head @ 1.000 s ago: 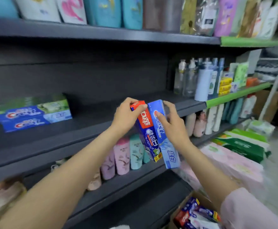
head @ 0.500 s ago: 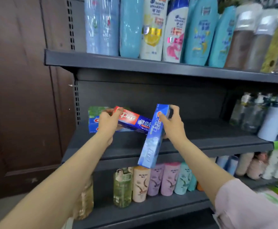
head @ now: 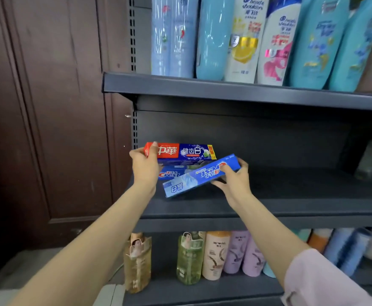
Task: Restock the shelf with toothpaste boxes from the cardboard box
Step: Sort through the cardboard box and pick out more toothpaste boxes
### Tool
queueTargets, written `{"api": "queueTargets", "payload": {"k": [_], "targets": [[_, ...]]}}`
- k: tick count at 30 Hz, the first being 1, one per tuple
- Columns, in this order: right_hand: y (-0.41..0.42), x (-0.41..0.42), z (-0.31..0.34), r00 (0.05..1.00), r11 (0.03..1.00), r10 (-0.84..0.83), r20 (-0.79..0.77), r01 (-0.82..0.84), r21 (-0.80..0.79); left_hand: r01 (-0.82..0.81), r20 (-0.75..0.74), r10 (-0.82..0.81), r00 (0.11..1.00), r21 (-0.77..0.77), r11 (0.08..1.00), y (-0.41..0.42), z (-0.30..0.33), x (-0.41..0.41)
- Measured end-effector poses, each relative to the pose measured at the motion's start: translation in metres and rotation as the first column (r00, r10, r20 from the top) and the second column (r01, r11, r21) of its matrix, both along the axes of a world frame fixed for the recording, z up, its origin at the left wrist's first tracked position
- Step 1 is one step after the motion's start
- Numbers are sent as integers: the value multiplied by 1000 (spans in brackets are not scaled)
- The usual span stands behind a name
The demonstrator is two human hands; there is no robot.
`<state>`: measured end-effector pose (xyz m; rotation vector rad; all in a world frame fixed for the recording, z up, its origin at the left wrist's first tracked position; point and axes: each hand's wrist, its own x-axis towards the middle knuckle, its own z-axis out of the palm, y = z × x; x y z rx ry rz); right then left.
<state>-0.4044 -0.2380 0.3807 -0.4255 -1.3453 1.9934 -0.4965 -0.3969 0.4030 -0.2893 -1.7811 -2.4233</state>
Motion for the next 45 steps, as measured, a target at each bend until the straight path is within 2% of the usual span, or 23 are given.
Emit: {"api": "queueTargets", "payload": {"k": [4, 7, 9, 11, 12, 14, 15, 16, 20, 24, 29, 30, 32, 37, 41, 45], "targets": [[-1, -11, 7, 999, 999, -42, -10, 42, 23, 18, -14, -17, 1000, 43, 999, -7, 0, -11], [-8, -17, 20, 993, 970, -108, -39, 114, 217, 35, 7, -36, 999, 43, 998, -7, 0, -16], [-15, -23, 33, 991, 897, -127, -26, 127, 424, 57, 14, -58, 998, 55, 997, -8, 2, -19], [-22, -27, 43, 996, 791, -89, 23, 57, 609, 74, 13, -75, 997, 55, 996, -10, 5, -23], [-24, -27, 46, 995, 698, -66, 76, -9, 716, 78, 9, -79, 997, 53, 996, -11, 7, -24], [-28, -27, 45, 967, 412, -112, 228, -164, 896, 78, -8, -78, 997, 49, 996, -11, 8, -27], [-30, -28, 43, 951, 305, -150, 272, -217, 927, 78, -19, -77, 997, 50, 996, -12, 8, -28], [-32, -30, 40, 939, 259, -171, 299, -251, 933, 78, -29, -76, 997, 49, 996, -12, 8, -30], [-37, -42, 32, 894, 186, -229, 386, -349, 918, 91, -40, -89, 995, 44, 995, -16, 3, -37], [-39, -53, 28, 894, 103, -258, 365, -350, 931, 86, -30, -83, 996, 88, 992, -19, 1, -44], [-50, -82, 14, 840, -39, -342, 420, -459, 887, 84, -14, -83, 996, 132, 988, -22, 0, -57], [-53, -88, 9, 848, -40, -348, 400, -440, 897, 89, -20, -87, 996, 124, 988, -21, -1, -59], [-54, -95, 1, 861, 20, -340, 379, -396, 918, 93, -19, -92, 996, 119, 989, -21, -2, -62], [-26, -85, -12, 819, 162, -350, 454, -424, 891, 115, 10, -117, 993, 121, 986, -20, -6, -65], [-7, -75, -12, 828, 309, -333, 451, -356, 882, 143, 37, -148, 988, 125, 982, -15, -9, -63], [-9, -78, -8, 829, 496, -194, 525, -378, 782, 154, 47, -162, 986, 139, 978, -12, -8, -58]]}}
